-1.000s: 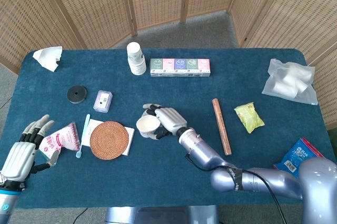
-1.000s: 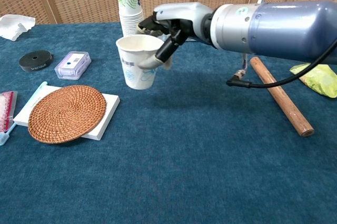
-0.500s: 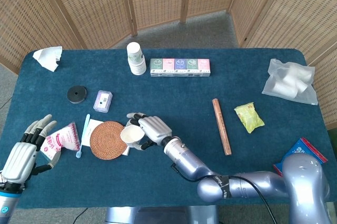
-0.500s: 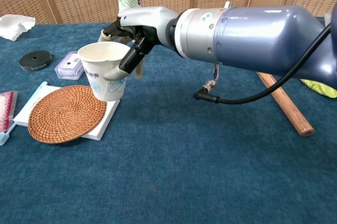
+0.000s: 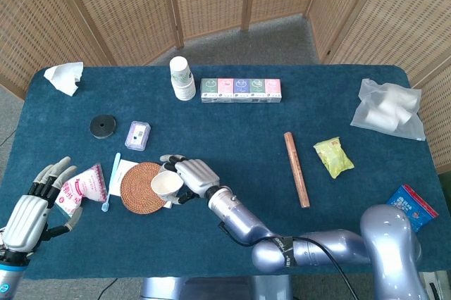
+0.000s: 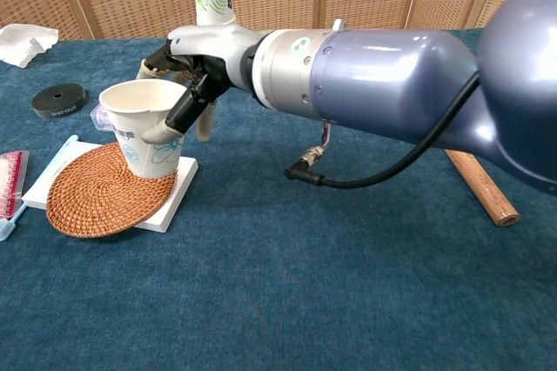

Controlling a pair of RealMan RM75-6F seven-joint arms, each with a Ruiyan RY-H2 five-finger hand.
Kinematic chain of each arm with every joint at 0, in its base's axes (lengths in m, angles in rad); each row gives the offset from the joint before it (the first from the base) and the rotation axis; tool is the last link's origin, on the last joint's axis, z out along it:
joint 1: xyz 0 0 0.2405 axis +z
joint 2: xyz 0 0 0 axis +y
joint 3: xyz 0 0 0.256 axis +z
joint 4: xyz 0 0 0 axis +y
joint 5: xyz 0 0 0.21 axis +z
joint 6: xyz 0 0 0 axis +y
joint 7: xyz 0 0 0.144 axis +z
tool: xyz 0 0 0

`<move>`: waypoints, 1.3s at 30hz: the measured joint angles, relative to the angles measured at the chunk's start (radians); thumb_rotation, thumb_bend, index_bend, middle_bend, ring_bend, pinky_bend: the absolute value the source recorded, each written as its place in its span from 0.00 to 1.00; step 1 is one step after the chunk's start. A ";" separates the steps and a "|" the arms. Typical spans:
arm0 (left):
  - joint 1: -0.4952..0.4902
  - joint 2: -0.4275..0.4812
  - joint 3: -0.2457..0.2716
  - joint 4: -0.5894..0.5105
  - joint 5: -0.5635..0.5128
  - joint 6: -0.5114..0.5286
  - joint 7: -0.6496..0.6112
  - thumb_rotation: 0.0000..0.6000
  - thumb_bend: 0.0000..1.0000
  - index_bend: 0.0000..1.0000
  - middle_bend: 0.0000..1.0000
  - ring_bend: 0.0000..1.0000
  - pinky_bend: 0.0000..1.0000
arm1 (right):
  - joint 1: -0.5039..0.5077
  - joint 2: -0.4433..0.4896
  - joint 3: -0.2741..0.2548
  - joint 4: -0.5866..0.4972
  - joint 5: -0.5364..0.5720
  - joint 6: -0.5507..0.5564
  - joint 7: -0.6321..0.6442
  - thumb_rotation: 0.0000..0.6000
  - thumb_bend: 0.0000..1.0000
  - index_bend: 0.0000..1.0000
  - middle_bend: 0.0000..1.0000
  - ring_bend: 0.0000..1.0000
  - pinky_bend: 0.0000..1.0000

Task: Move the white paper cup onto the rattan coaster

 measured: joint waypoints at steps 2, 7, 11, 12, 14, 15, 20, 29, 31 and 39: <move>0.002 0.001 0.001 0.000 0.003 0.005 -0.002 0.92 0.45 0.03 0.00 0.00 0.00 | 0.007 -0.013 0.004 0.013 0.004 0.001 -0.001 1.00 0.36 0.32 0.15 0.13 0.50; 0.009 0.001 0.007 0.003 0.007 0.015 -0.008 0.92 0.45 0.03 0.00 0.00 0.00 | 0.025 -0.044 0.014 0.042 0.016 0.000 -0.001 1.00 0.36 0.32 0.15 0.13 0.50; 0.011 0.002 0.009 0.002 0.006 0.017 -0.008 0.92 0.45 0.03 0.00 0.00 0.00 | 0.033 -0.060 0.020 0.055 0.023 0.000 -0.002 1.00 0.36 0.32 0.15 0.13 0.50; 0.011 0.001 0.009 0.002 0.005 0.016 -0.007 0.91 0.45 0.03 0.00 0.00 0.00 | 0.036 -0.064 0.022 0.059 0.026 -0.001 -0.001 1.00 0.36 0.32 0.14 0.13 0.50; 0.012 0.002 0.010 0.002 0.004 0.014 -0.006 0.91 0.45 0.03 0.00 0.00 0.00 | 0.040 -0.069 0.024 0.064 0.029 -0.001 -0.003 1.00 0.36 0.32 0.15 0.13 0.50; 0.012 0.002 0.011 0.002 0.003 0.013 -0.005 0.91 0.45 0.03 0.00 0.00 0.00 | 0.042 -0.072 0.025 0.067 0.030 -0.002 -0.005 1.00 0.36 0.32 0.14 0.13 0.50; 0.013 0.004 0.011 0.001 -0.004 0.009 -0.003 0.92 0.45 0.03 0.00 0.00 0.00 | 0.045 -0.077 0.027 0.073 0.037 -0.001 -0.008 1.00 0.36 0.32 0.14 0.13 0.50; 0.012 0.004 0.009 0.000 -0.003 0.010 -0.002 0.92 0.45 0.03 0.00 0.00 0.00 | 0.034 -0.057 0.018 0.060 0.041 0.015 -0.022 1.00 0.36 0.32 0.14 0.13 0.50; 0.010 0.003 0.009 -0.002 -0.001 0.009 0.000 0.92 0.45 0.03 0.00 0.00 0.00 | 0.028 -0.047 0.012 0.052 0.039 0.020 -0.027 1.00 0.36 0.32 0.14 0.13 0.50; 0.009 0.001 0.009 -0.006 0.002 0.007 0.008 0.92 0.45 0.03 0.00 0.00 0.00 | 0.002 -0.028 -0.028 0.065 0.037 0.034 -0.047 1.00 0.36 0.31 0.14 0.13 0.49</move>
